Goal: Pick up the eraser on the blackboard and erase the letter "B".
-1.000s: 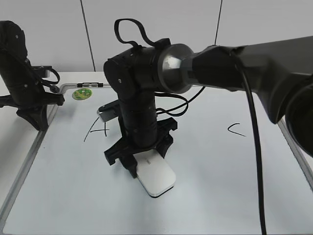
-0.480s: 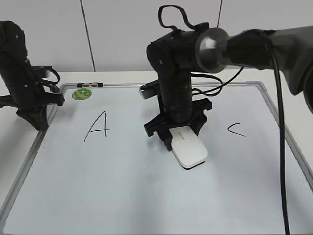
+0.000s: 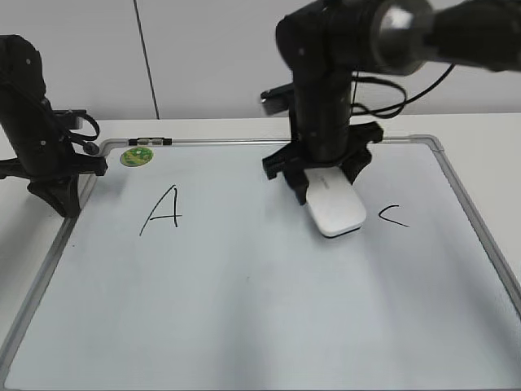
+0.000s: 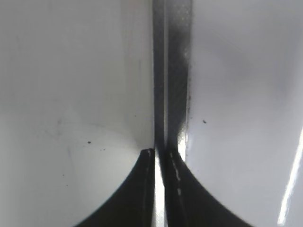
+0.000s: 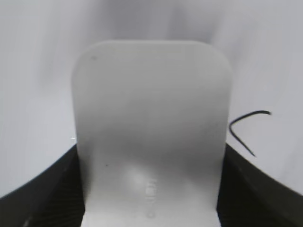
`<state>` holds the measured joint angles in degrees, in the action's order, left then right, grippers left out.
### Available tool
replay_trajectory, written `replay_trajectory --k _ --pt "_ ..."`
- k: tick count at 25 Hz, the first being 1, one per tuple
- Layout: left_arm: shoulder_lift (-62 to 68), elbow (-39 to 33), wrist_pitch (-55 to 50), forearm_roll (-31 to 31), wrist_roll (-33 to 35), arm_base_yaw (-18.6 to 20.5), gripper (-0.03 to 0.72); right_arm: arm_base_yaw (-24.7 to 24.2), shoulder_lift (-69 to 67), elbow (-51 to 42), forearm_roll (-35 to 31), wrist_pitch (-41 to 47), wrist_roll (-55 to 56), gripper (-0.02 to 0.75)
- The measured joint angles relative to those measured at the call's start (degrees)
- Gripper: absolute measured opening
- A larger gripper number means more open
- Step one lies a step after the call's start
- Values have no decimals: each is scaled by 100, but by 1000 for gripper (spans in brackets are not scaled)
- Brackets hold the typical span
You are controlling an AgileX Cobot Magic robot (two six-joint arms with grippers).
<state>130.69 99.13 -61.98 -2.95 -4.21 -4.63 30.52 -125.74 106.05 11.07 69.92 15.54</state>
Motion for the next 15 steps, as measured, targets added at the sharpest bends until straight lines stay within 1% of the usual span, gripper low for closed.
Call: replay_trajectory --k 3,5,9,12,15 --pt "0 0 0 0 0 0 22 -318 345 -166 9 0 25 519" --pt "0 0 0 10 0 0 22 -553 565 -440 9 0 24 519" --pt "0 0 0 10 0 0 22 -1000 1151 -1319 -3 0 24 519" --pt "0 0 0 10 0 0 22 -1314 1566 -2005 -190 0 0 519" --pt "0 0 0 10 0 0 22 -1687 1930 -2566 -584 -88 -297 519"
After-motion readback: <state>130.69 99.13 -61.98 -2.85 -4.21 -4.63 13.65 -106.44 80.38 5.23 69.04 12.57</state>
